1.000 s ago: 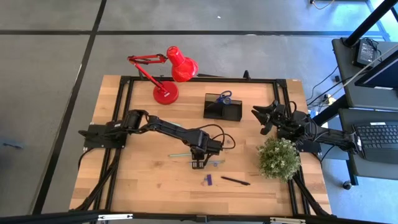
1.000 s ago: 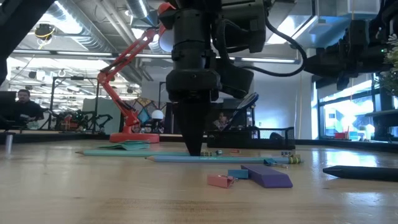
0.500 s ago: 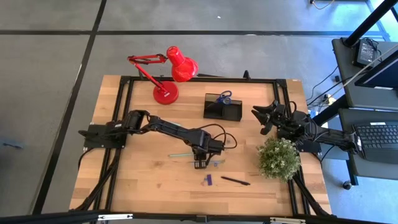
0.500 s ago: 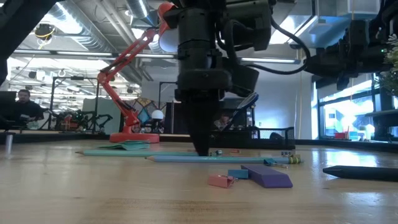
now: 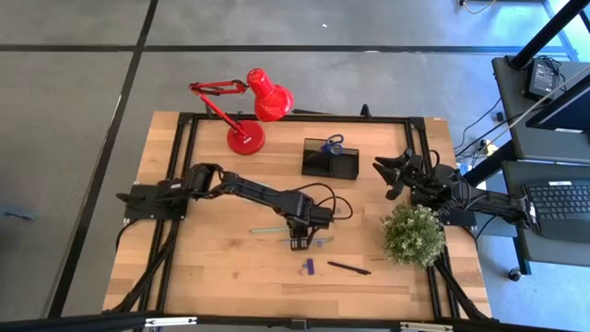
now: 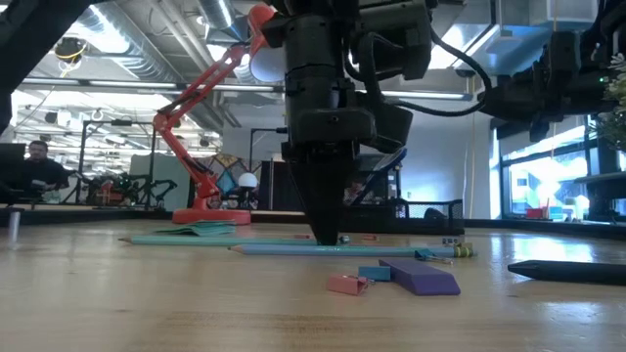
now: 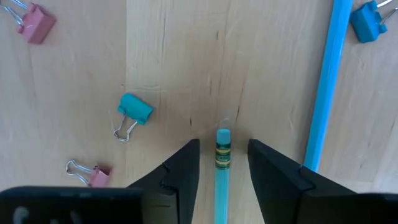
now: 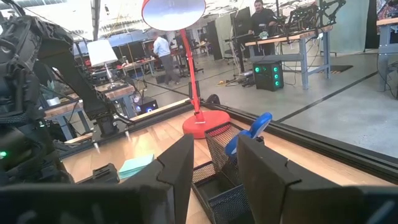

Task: Pick and place office supplies into organizer
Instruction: Put the light blue pencil into the black desk organizer

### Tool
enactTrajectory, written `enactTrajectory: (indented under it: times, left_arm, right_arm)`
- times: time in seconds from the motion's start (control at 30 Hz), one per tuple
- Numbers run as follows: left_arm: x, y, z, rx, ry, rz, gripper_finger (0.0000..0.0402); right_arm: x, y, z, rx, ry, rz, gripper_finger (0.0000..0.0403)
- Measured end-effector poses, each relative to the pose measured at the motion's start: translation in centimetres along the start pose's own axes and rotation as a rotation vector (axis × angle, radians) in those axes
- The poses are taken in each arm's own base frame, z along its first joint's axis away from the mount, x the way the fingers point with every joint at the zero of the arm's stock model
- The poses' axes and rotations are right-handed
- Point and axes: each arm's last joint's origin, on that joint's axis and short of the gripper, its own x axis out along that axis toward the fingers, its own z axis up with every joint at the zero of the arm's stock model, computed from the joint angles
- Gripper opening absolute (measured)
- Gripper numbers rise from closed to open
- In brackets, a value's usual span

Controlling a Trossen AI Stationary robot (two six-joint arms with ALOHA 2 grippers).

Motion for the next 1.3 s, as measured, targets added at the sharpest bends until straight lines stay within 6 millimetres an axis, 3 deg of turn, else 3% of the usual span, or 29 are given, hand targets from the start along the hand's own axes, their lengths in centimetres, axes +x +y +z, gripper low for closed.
enactTrajectory:
  times: [0.53, 1.3]
  left_arm:
    - [0.2, 0.0, -0.2, -0.007, 0.016, 0.012, 0.0066]
    - [0.8, -1.0, -0.9, -0.004, 0.031, 0.033, 0.0068]
  right_arm:
    - [0.0, 0.0, 0.0, 0.0, 0.0, 0.0, 0.0126]
    - [0.0, 0.0, 0.0, 0.002, 0.0, 0.0, 0.0126]
